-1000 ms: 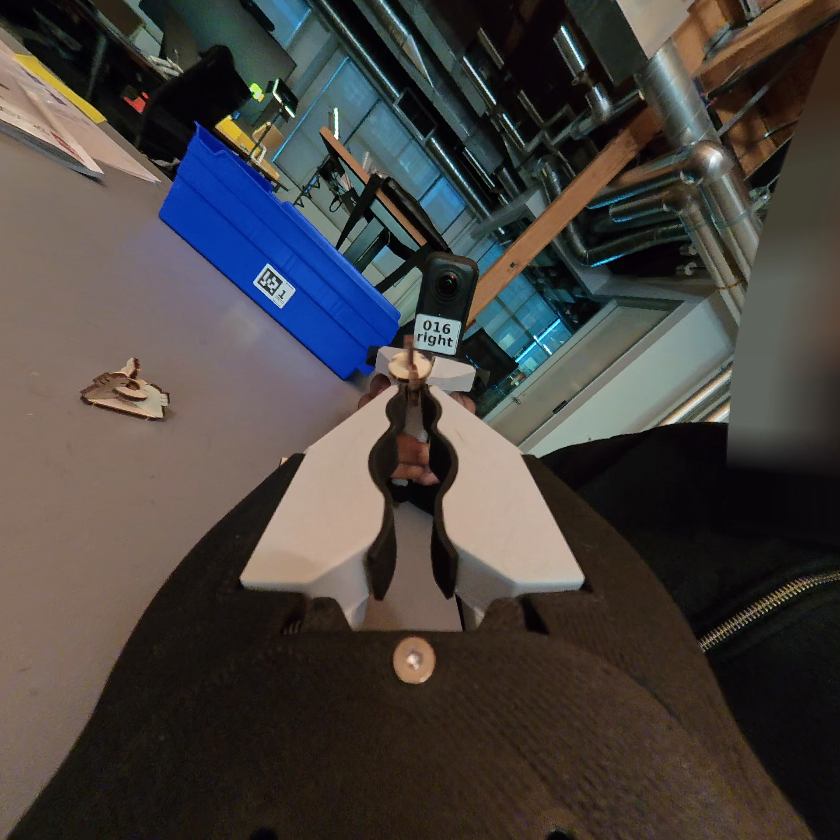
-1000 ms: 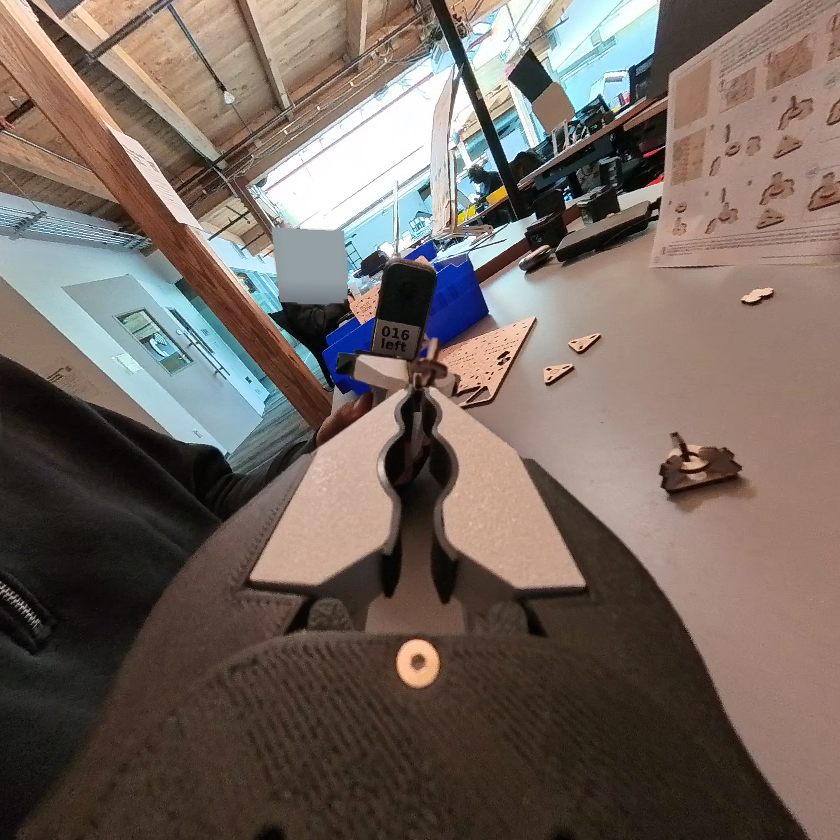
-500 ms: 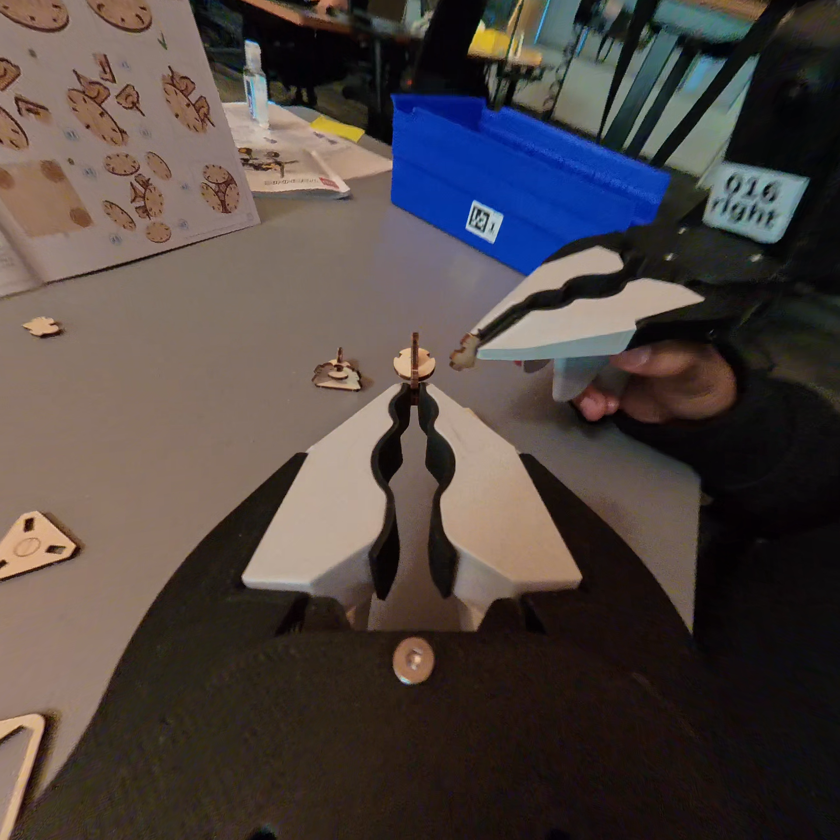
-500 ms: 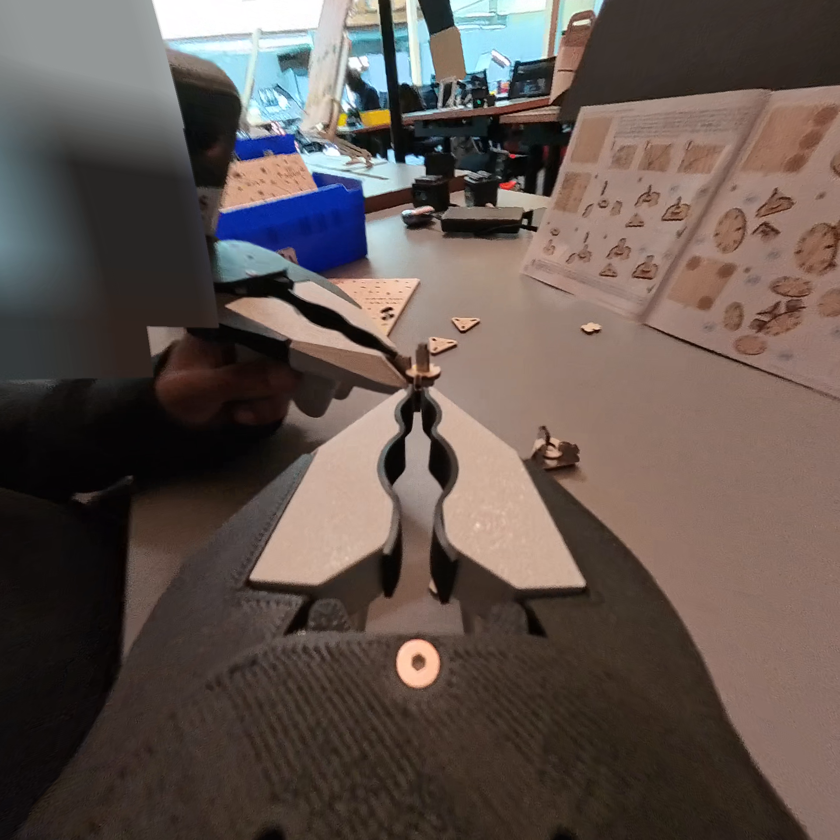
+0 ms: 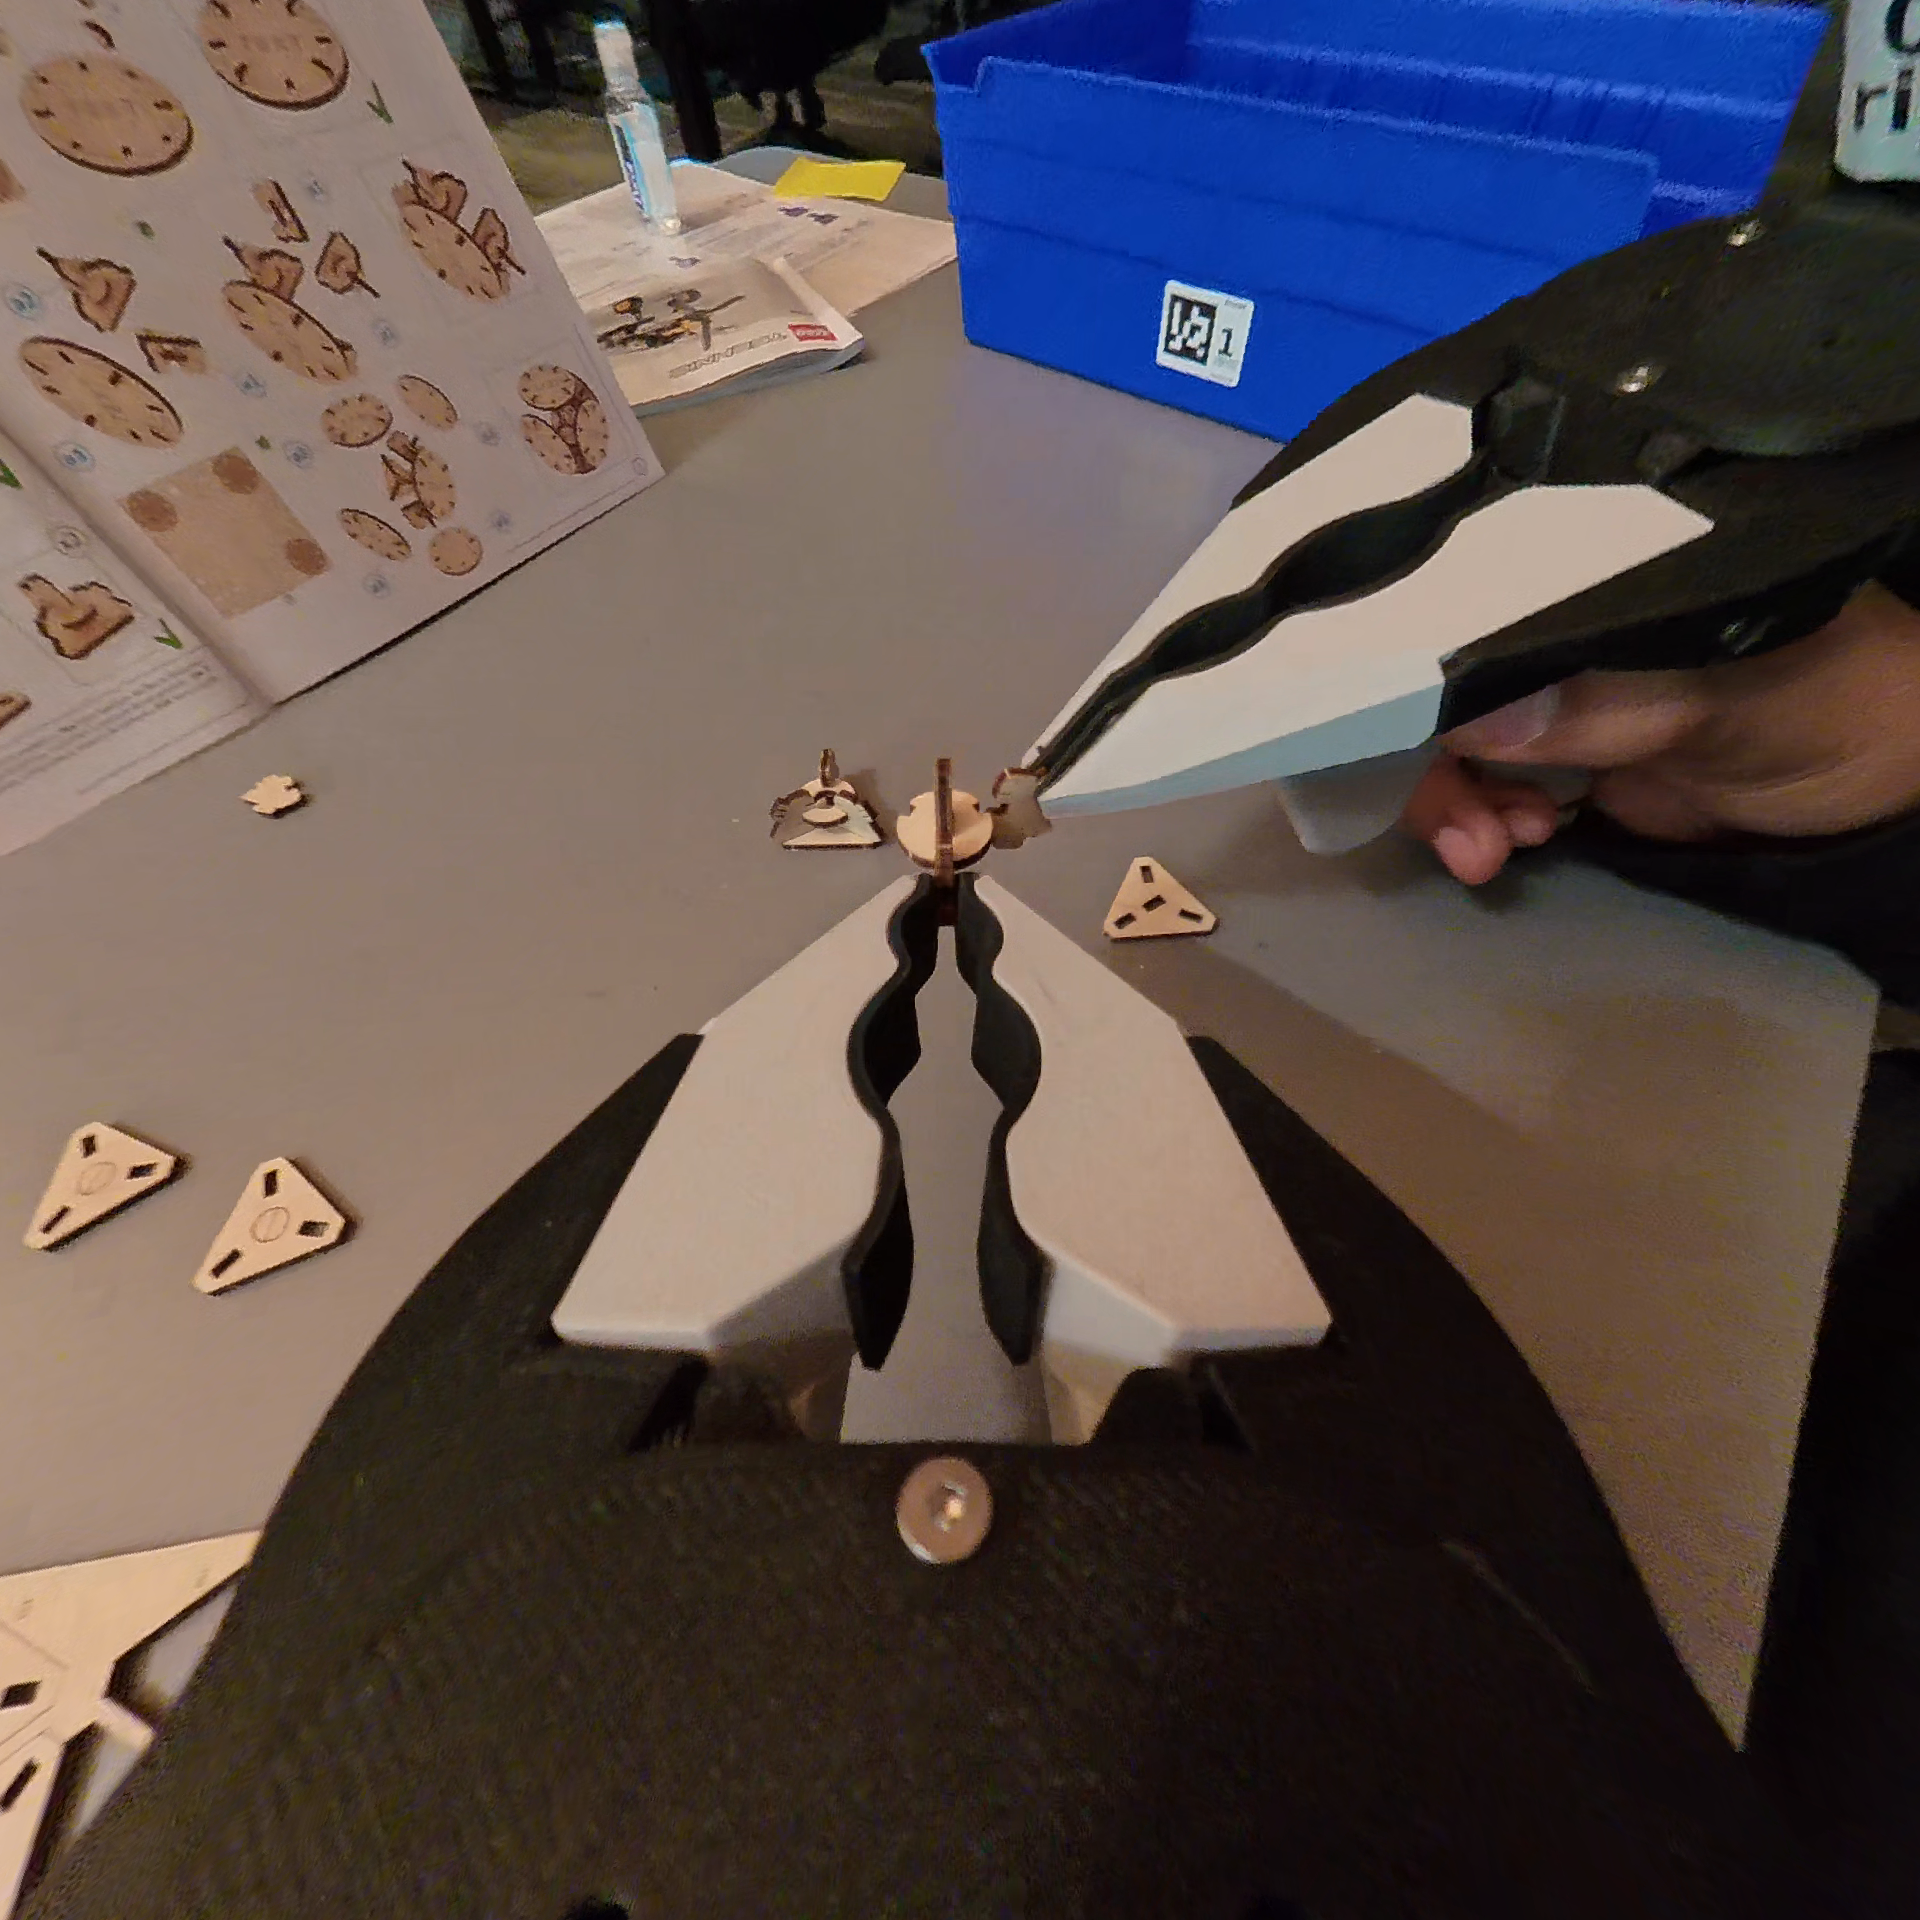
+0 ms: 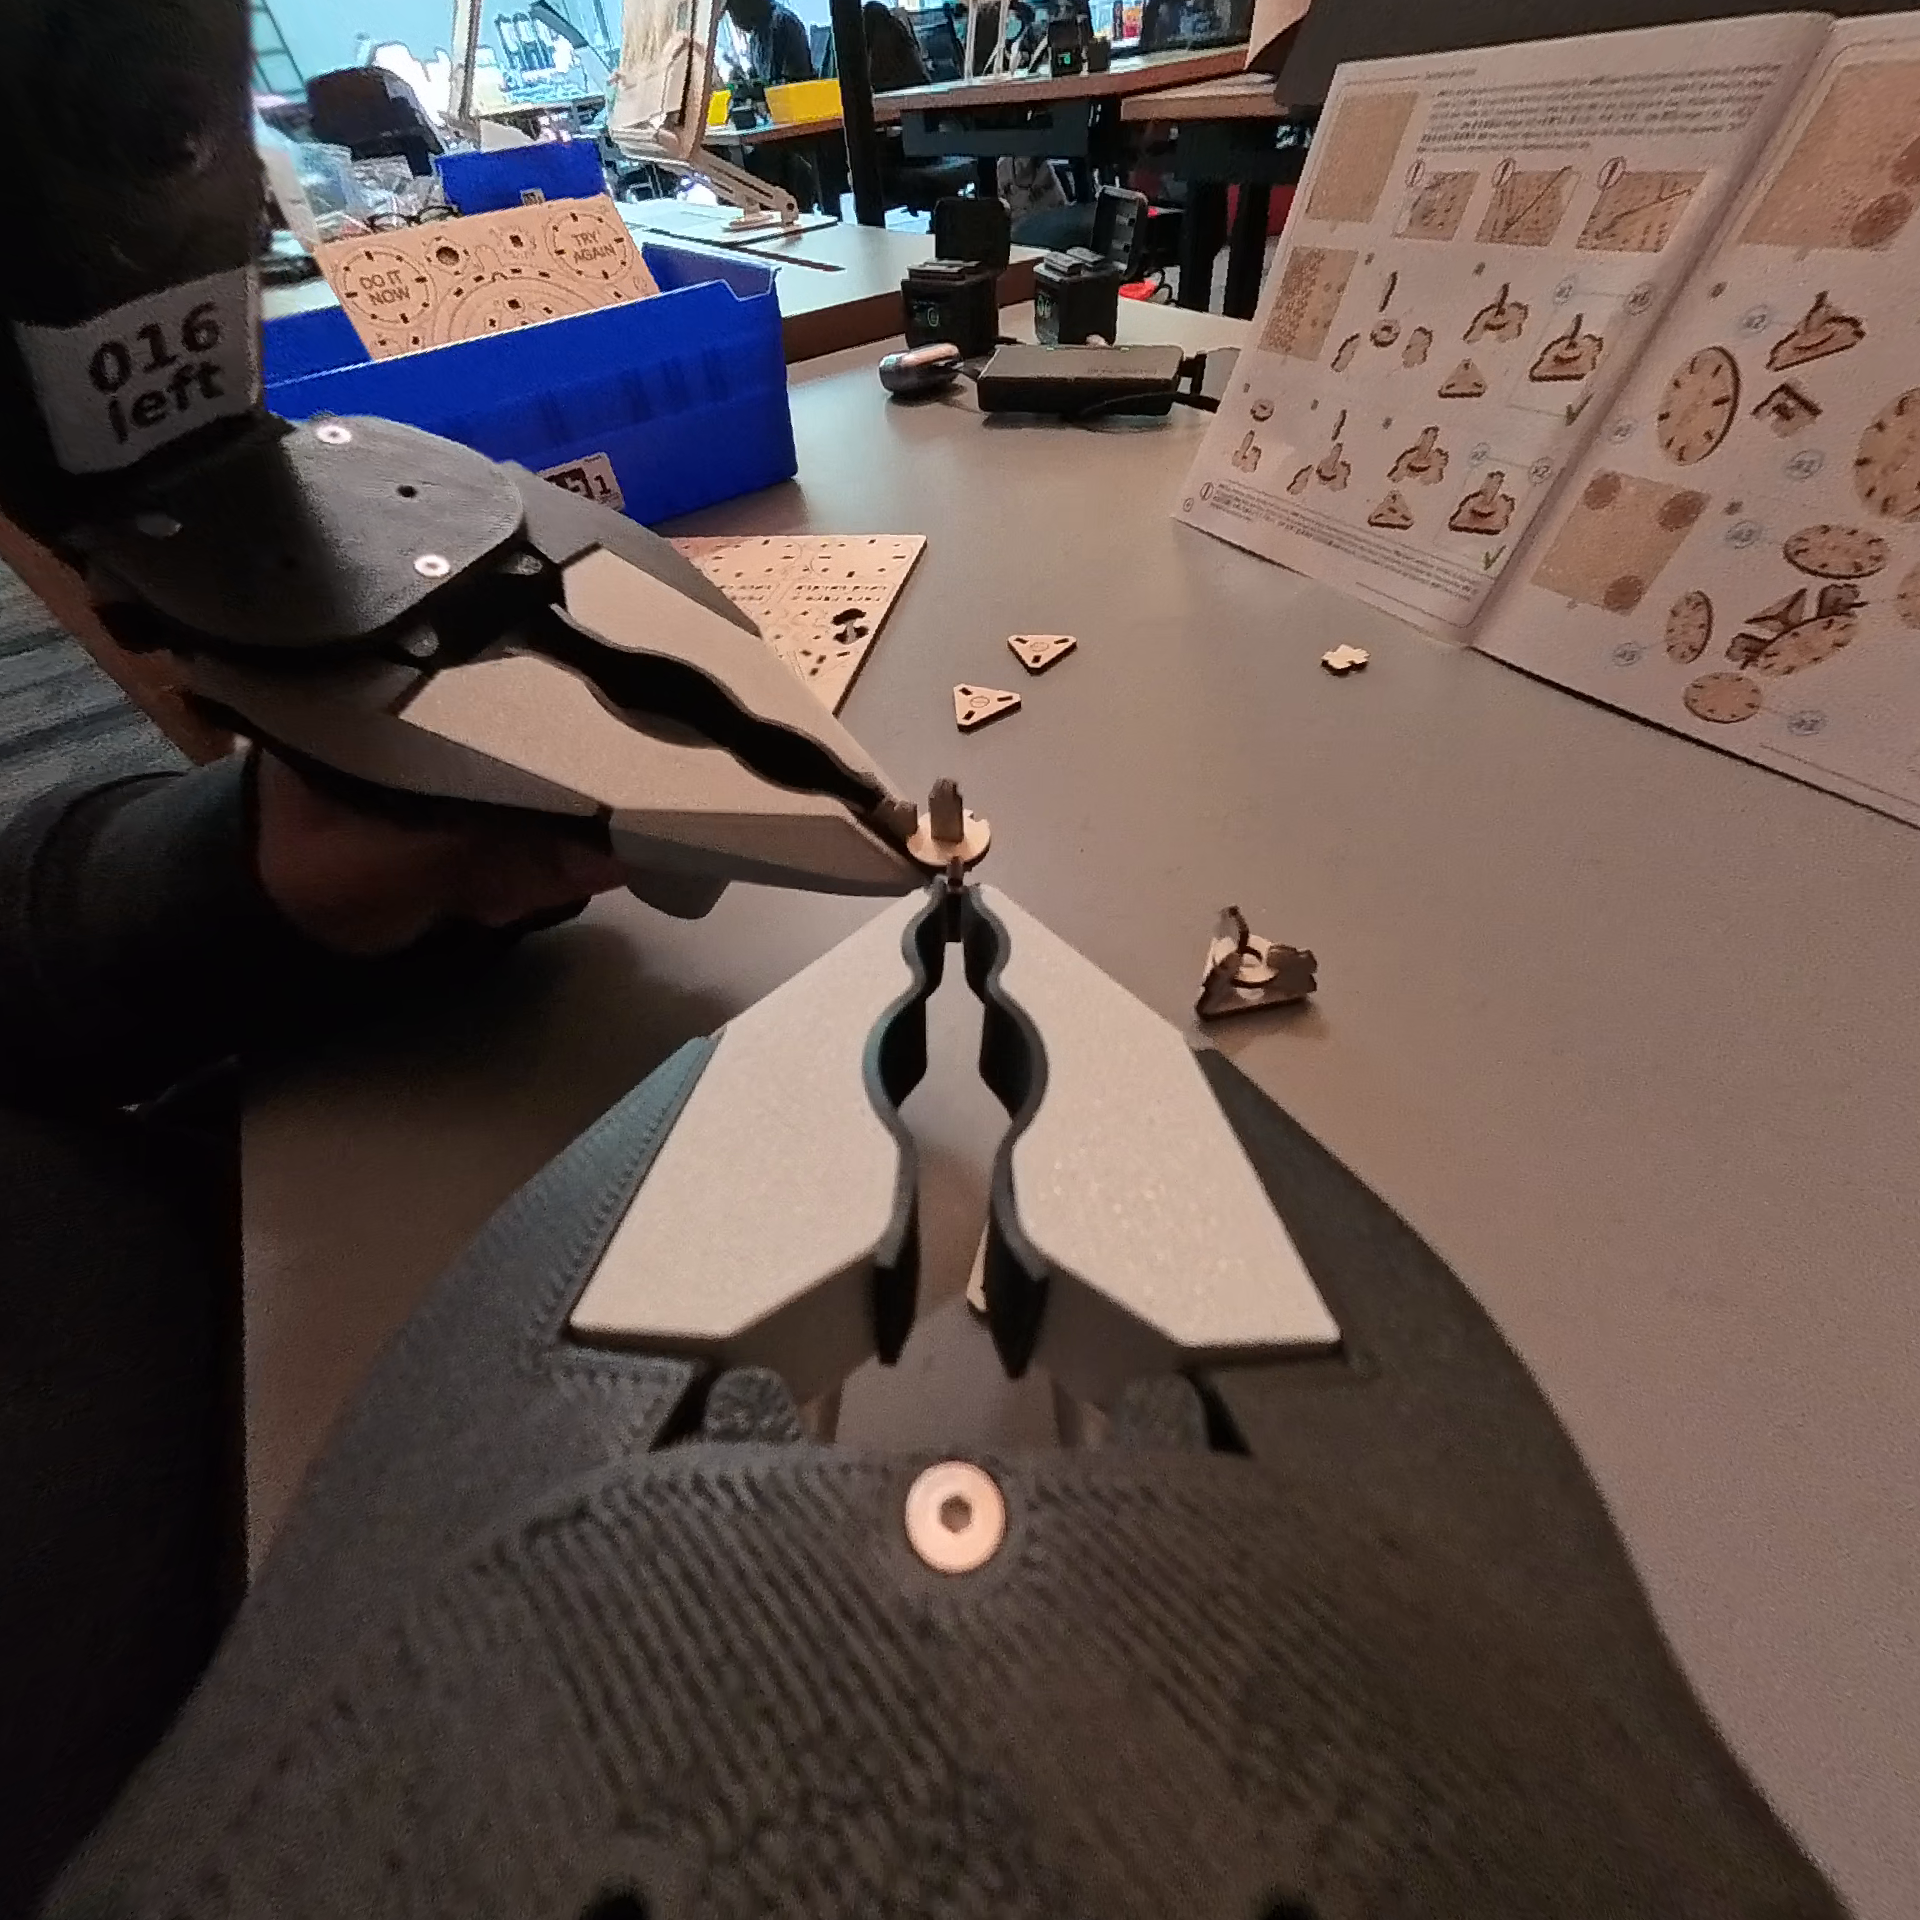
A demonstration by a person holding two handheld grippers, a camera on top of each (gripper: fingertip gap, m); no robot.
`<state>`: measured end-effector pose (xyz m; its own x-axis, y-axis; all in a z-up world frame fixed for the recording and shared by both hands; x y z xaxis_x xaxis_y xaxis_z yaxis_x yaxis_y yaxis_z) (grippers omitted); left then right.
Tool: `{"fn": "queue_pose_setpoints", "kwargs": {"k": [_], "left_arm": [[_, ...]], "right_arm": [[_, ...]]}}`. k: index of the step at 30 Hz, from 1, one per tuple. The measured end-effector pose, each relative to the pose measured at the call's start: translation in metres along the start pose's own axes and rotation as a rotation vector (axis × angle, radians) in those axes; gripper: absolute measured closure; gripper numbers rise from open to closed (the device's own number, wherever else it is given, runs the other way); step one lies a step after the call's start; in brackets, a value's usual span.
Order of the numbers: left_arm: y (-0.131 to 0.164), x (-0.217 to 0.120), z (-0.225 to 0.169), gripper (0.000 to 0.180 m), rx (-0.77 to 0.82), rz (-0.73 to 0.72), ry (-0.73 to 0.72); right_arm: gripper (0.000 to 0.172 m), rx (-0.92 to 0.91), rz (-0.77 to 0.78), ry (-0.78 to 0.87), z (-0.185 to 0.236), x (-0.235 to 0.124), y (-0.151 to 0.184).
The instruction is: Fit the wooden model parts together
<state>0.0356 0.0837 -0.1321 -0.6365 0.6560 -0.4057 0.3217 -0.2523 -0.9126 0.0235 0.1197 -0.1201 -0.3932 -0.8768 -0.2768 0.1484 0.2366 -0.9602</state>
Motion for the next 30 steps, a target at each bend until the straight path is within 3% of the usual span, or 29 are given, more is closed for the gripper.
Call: {"fn": "queue_pose_setpoints", "kwargs": {"k": [23,30], "left_arm": [[0.005,0.002,-0.006,0.180,0.159,0.079,-0.036],[0.005,0.002,-0.010,0.180,0.242,0.086,-0.033]], "right_arm": [[0.171,0.022,0.056,-0.057,0.003,0.000,0.007],[0.171,-0.210,0.032,-0.020,0.007,-0.005,0.008]]}}
Point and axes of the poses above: each gripper's, where its closed fingertips meet, x out along the fingers, y out of its underside, z = x × y across the jaws, the point moved 2 cm from there along -x, back along the fingers, and after that the axes turned 12 degrees about y, right-handed, at the moved point
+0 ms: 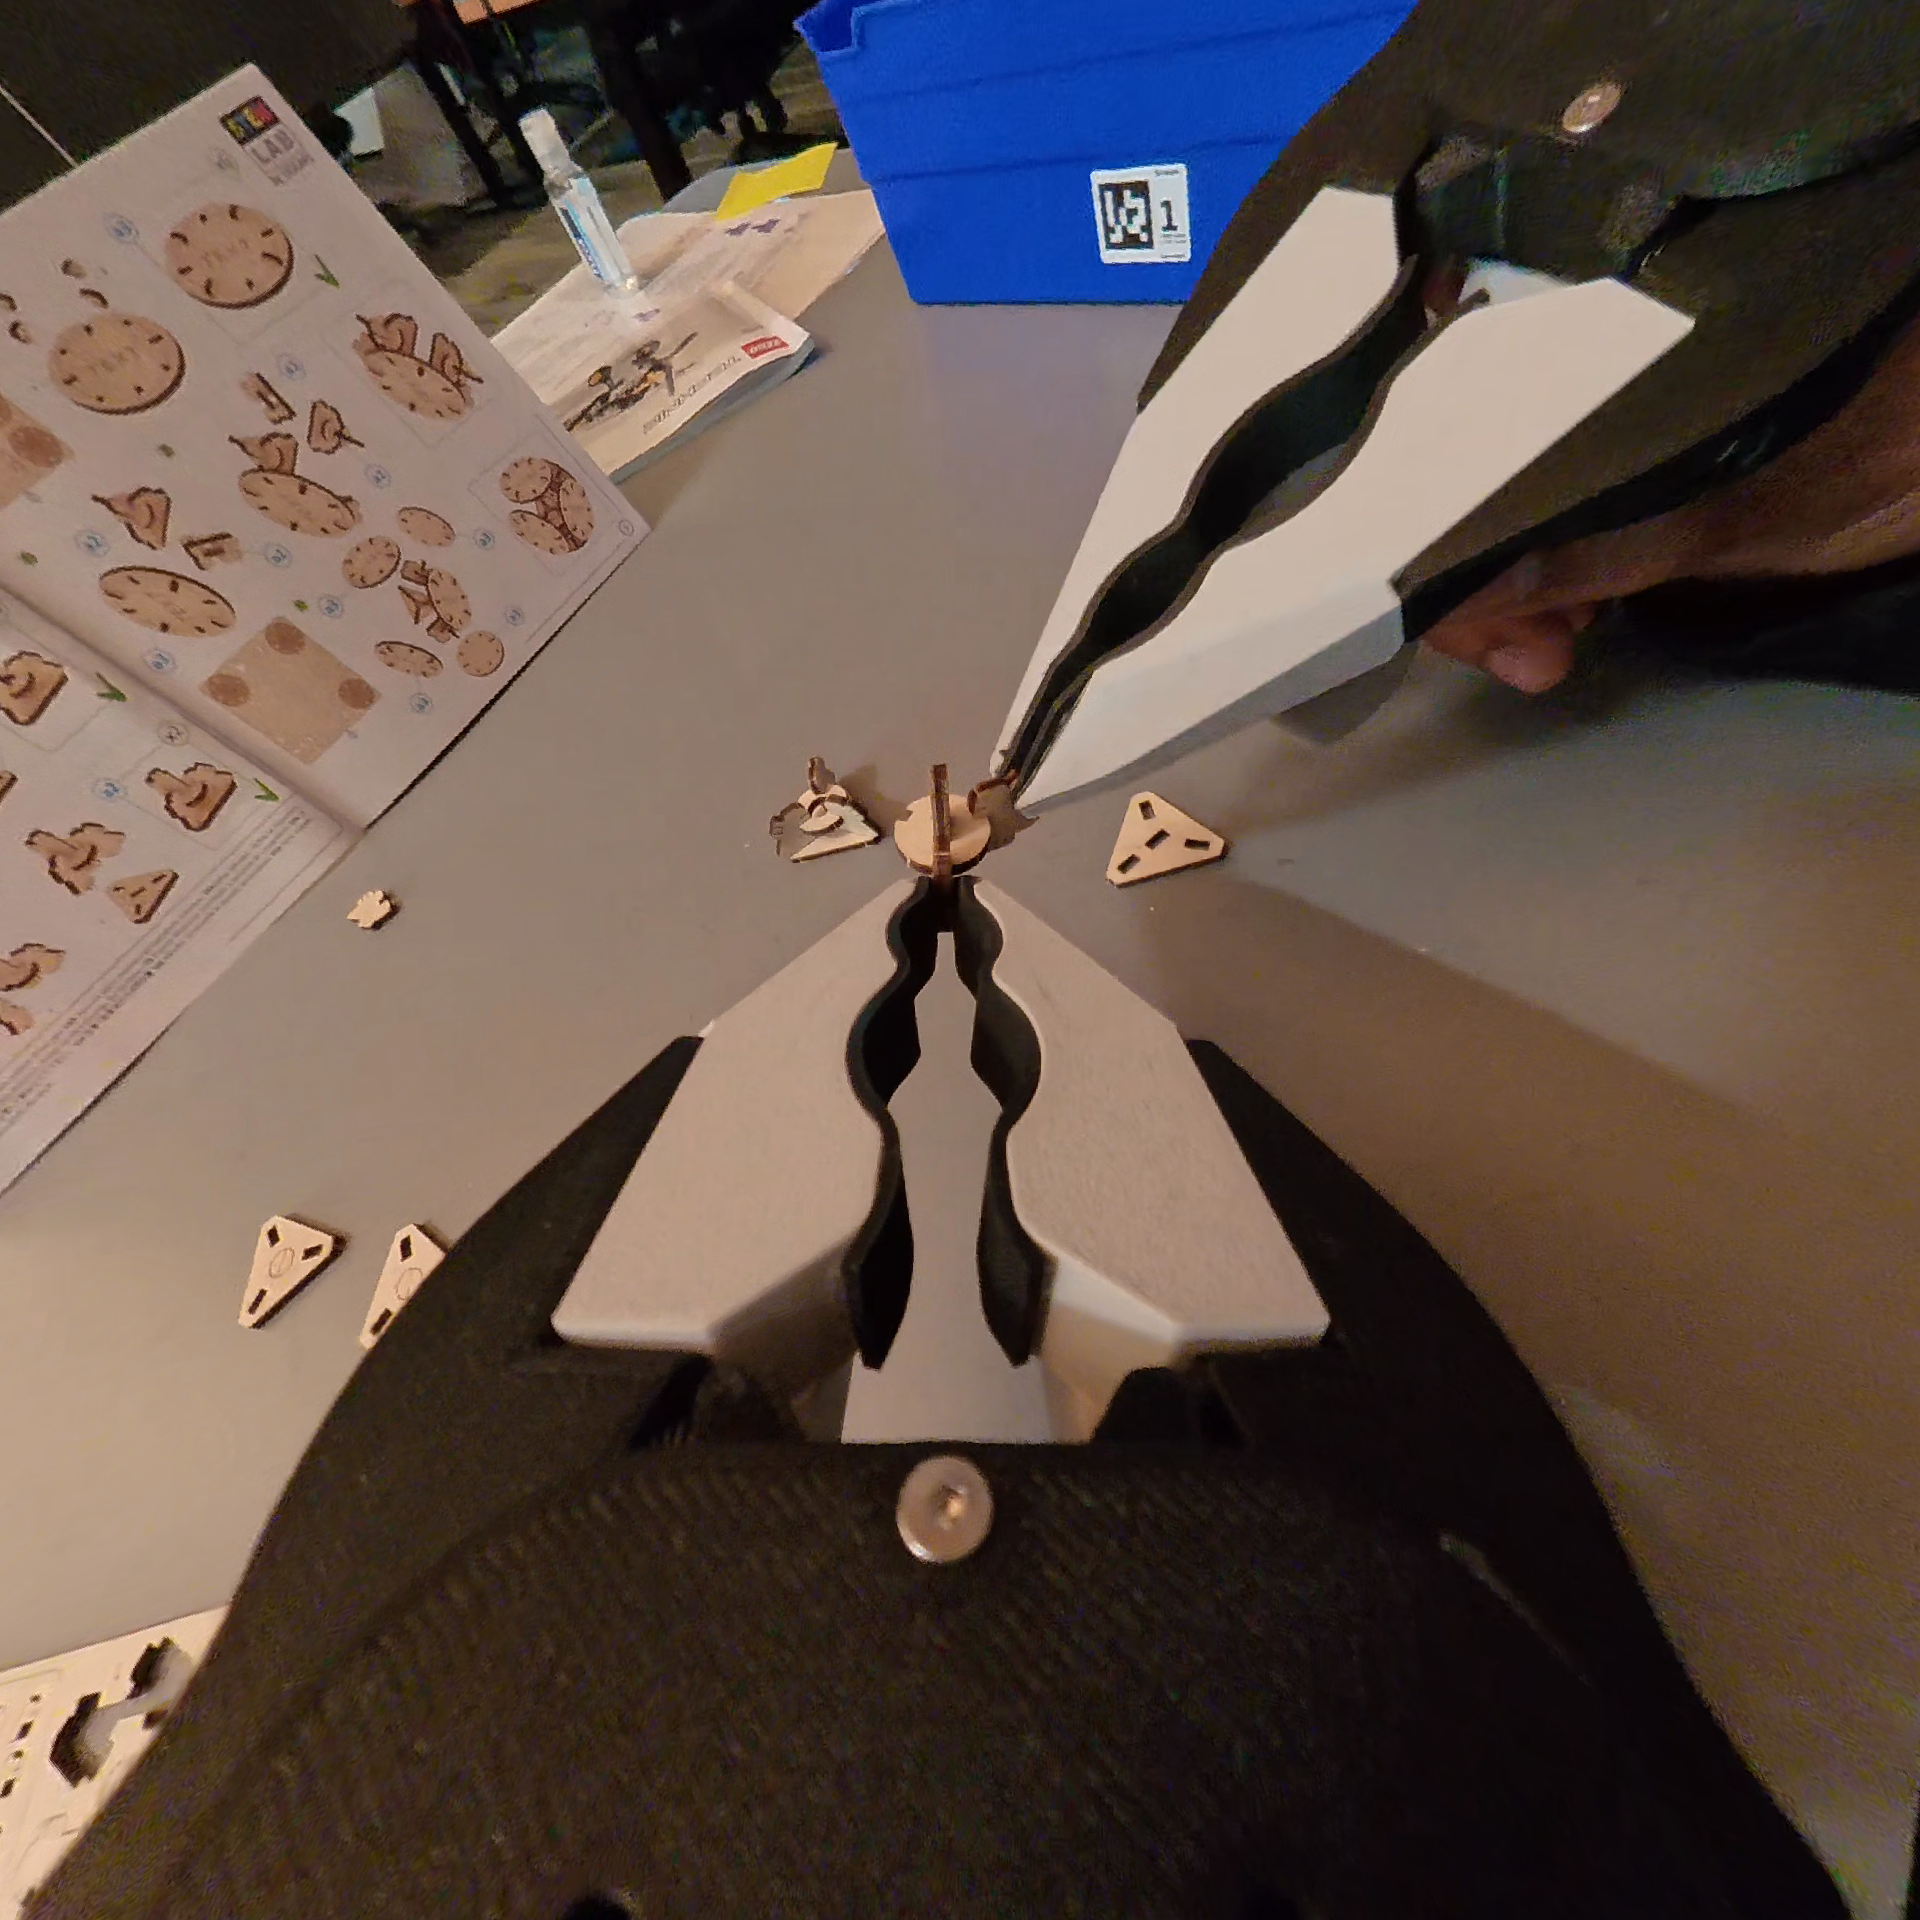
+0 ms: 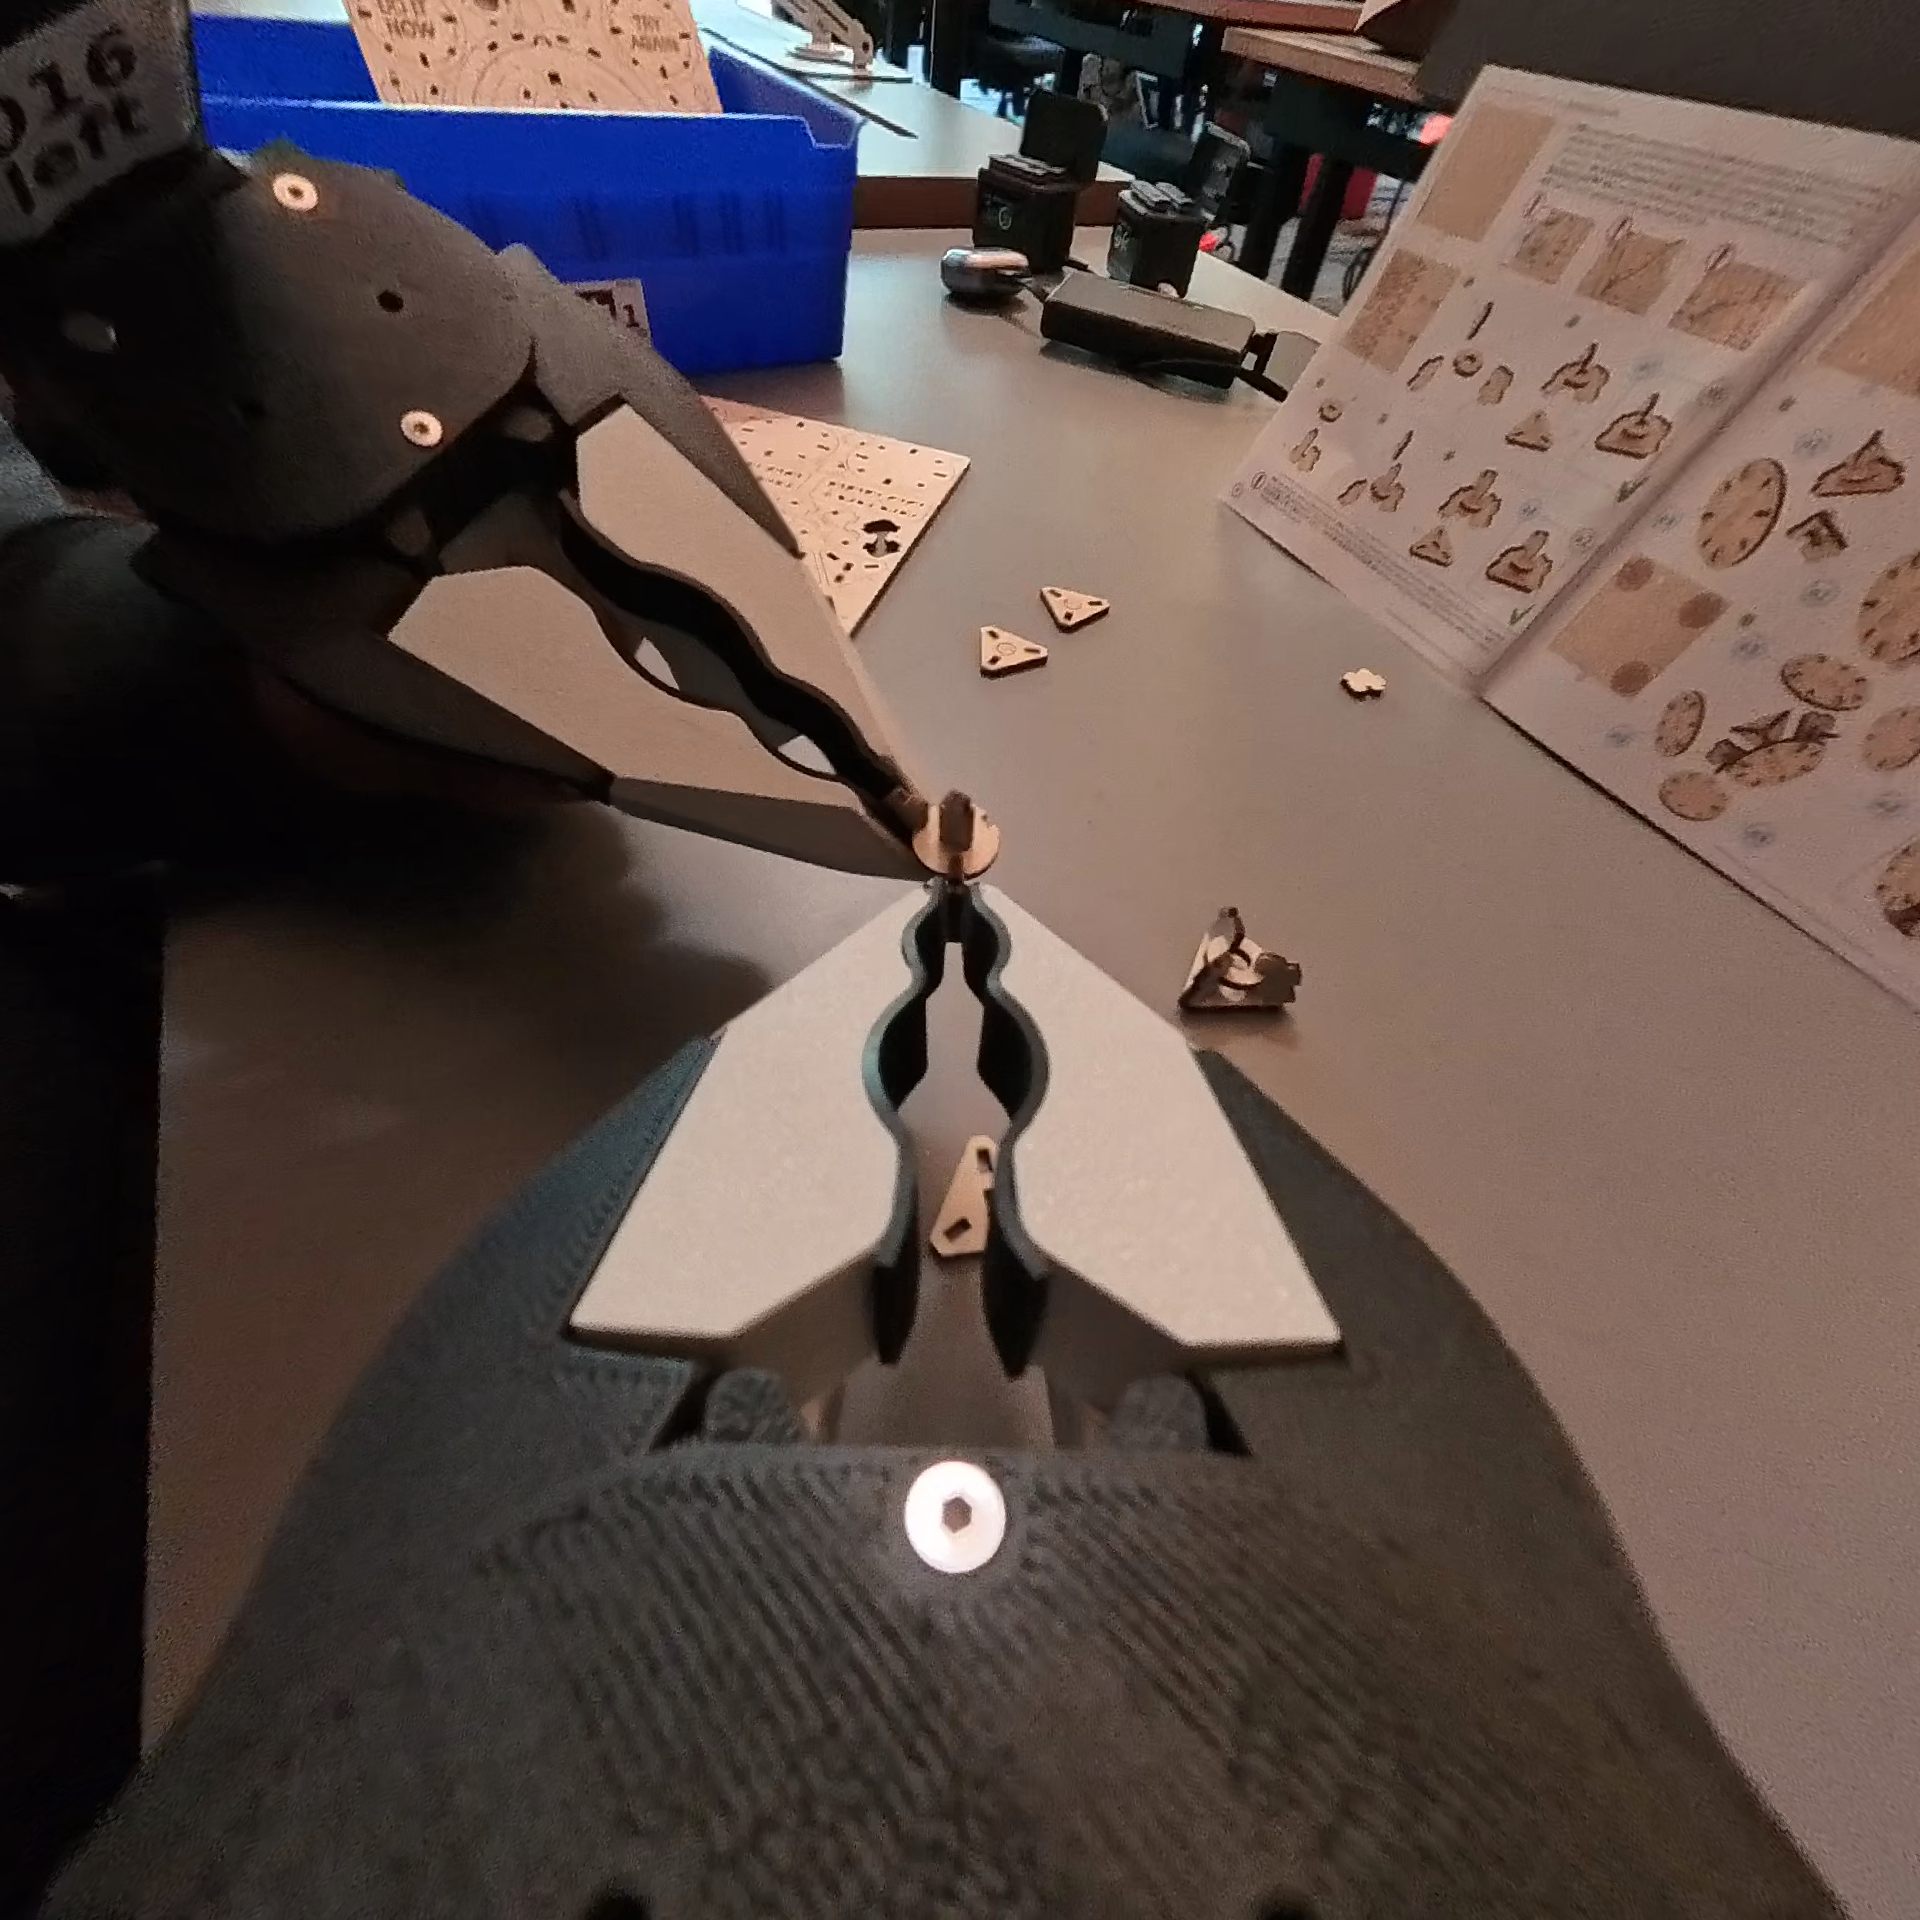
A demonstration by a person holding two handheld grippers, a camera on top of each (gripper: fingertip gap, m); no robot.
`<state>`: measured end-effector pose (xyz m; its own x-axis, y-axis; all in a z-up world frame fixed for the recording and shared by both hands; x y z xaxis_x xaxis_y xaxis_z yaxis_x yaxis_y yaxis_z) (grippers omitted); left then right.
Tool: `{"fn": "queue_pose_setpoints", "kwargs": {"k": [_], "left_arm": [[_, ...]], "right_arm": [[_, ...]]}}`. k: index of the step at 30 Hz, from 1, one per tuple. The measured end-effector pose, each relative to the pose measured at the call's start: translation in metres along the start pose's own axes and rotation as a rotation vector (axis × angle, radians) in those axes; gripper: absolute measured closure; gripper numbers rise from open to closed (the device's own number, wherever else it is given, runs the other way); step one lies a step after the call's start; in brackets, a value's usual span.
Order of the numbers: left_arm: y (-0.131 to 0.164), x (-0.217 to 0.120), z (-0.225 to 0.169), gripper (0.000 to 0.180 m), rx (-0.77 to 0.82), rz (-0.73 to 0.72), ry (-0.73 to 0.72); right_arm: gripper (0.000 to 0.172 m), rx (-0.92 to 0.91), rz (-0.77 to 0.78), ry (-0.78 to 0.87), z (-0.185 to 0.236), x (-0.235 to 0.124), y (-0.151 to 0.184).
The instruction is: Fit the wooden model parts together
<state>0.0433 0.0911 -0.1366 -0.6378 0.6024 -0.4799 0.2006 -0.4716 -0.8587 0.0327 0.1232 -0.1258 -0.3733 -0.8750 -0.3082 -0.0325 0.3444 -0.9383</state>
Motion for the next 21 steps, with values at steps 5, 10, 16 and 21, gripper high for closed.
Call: {"fn": "queue_pose_setpoints", "kwargs": {"k": [5,10,16,21], "left_arm": [[-0.004,-0.001,-0.007,0.180,0.044,-0.024,0.033],[-0.005,0.001,-0.012,0.180,0.055,-0.033,0.067],[-0.014,-0.003,-0.012,0.180,-0.022,-0.133,0.132],[-0.013,-0.002,-0.017,0.167,-0.082,-0.147,0.204]], "right_arm": [[0.171,-0.074,-0.048,-0.051,0.003,-0.009,-0.002],[0.171,-0.070,-0.074,-0.084,0.004,-0.013,-0.004],[0.171,-0.006,-0.108,-0.102,-0.001,-0.019,-0.010],[0.171,0.025,-0.098,-0.107,-0.002,-0.018,-0.009]]}}
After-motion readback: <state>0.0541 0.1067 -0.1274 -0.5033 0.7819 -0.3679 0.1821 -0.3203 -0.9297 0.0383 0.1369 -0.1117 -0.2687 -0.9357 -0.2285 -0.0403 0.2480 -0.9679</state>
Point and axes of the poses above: each gripper's, where its closed fingertips meet, x out along the fingers, y out of its underside, z = x × y across the jaws, the point moved 2 cm from there along -x, back along the fingers, and after that the axes turned 12 degrees about y, right-handed, at the moved point
